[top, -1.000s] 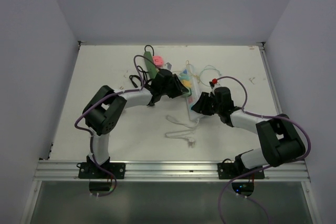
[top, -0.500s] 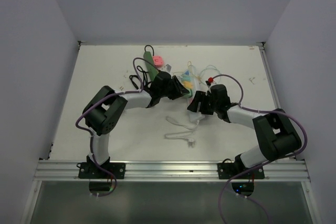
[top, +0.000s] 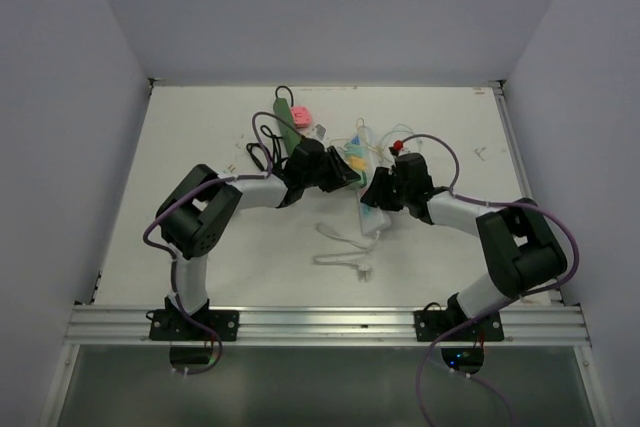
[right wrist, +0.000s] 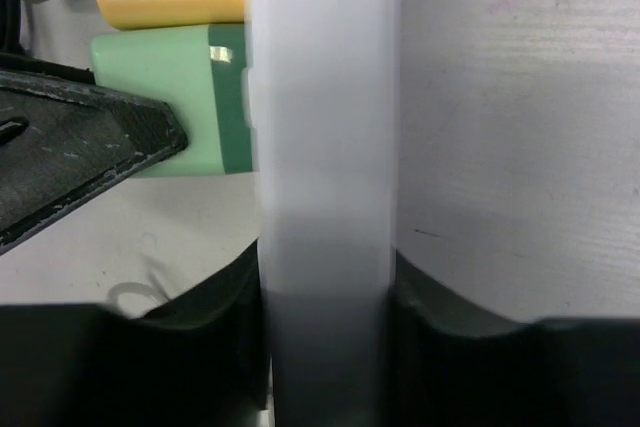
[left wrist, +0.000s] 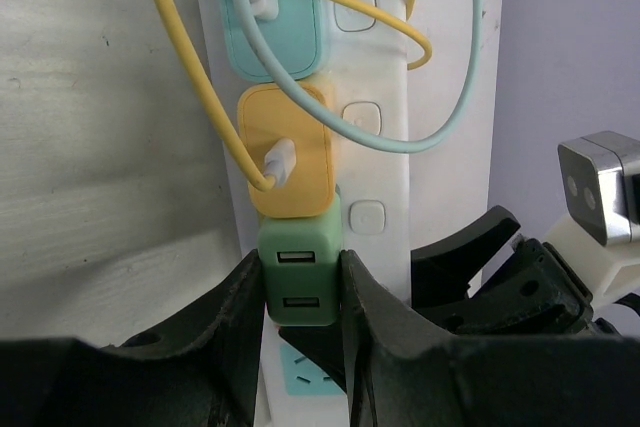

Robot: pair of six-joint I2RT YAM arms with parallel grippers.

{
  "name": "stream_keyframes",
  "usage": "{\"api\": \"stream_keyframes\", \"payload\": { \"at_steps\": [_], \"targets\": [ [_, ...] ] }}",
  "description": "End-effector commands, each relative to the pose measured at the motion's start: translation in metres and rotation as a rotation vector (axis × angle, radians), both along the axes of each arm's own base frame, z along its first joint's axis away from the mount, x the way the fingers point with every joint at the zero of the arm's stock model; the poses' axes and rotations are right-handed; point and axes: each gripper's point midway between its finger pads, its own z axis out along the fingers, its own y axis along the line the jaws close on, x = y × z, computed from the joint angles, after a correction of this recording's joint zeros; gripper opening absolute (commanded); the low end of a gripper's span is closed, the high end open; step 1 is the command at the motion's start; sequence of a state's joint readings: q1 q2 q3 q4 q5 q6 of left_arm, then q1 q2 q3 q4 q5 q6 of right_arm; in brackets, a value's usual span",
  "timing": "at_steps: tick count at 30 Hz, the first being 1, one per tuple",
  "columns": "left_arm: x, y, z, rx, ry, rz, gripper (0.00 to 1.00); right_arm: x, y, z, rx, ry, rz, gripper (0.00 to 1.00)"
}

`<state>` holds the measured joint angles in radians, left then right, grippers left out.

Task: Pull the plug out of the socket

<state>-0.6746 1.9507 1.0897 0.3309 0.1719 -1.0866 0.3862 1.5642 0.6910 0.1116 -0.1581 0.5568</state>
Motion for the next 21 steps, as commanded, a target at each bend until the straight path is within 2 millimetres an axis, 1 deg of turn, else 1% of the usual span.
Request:
{"api": "stream_keyframes", "payload": {
  "at_steps": [1,3,4,6,7,9,11,12,17,19,21],
  "targets": [
    [-0.011,-0.001,0.01,-0.006,-0.011,-0.03,0.0,0.006,-0.011,-0.004,-0.055,0.005,-0.04,0.34],
    [-0.011,0.0,0.013,-0.01,-0.016,-0.03,0.0,0.005,-0.014,-0.006,-0.066,0.009,-0.047,0.24],
    [-0.011,0.0,0.016,-0.013,-0.021,-0.027,0.0,0.003,-0.015,-0.009,-0.075,0.017,-0.05,0.14],
    [-0.012,0.001,0.019,-0.015,-0.027,-0.026,0.0,-0.001,-0.018,-0.013,-0.084,0.031,-0.052,0.03],
    [-0.011,0.001,0.02,-0.017,-0.029,-0.023,0.0,-0.002,-0.021,-0.015,-0.096,0.038,-0.061,0.0],
    [-0.012,0.003,0.023,-0.023,-0.031,-0.019,0.0,-0.005,-0.024,-0.019,-0.109,0.052,-0.07,0.0],
    [-0.013,0.003,0.026,-0.033,-0.034,-0.018,0.0,-0.009,-0.033,-0.026,-0.149,0.08,-0.095,0.0],
    [-0.013,0.003,0.028,-0.038,-0.035,-0.016,0.0,-0.015,-0.038,-0.032,-0.172,0.111,-0.104,0.0],
    [-0.013,0.006,0.044,-0.063,-0.057,0.002,0.0,-0.027,-0.063,-0.049,-0.246,0.171,-0.191,0.0],
    [-0.013,0.006,0.054,-0.082,-0.069,0.006,0.0,-0.027,-0.065,-0.049,-0.249,0.177,-0.199,0.0],
    [-0.014,0.007,0.058,-0.094,-0.064,0.014,0.0,-0.027,-0.065,-0.049,-0.254,0.19,-0.2,0.0]
  ]
}}
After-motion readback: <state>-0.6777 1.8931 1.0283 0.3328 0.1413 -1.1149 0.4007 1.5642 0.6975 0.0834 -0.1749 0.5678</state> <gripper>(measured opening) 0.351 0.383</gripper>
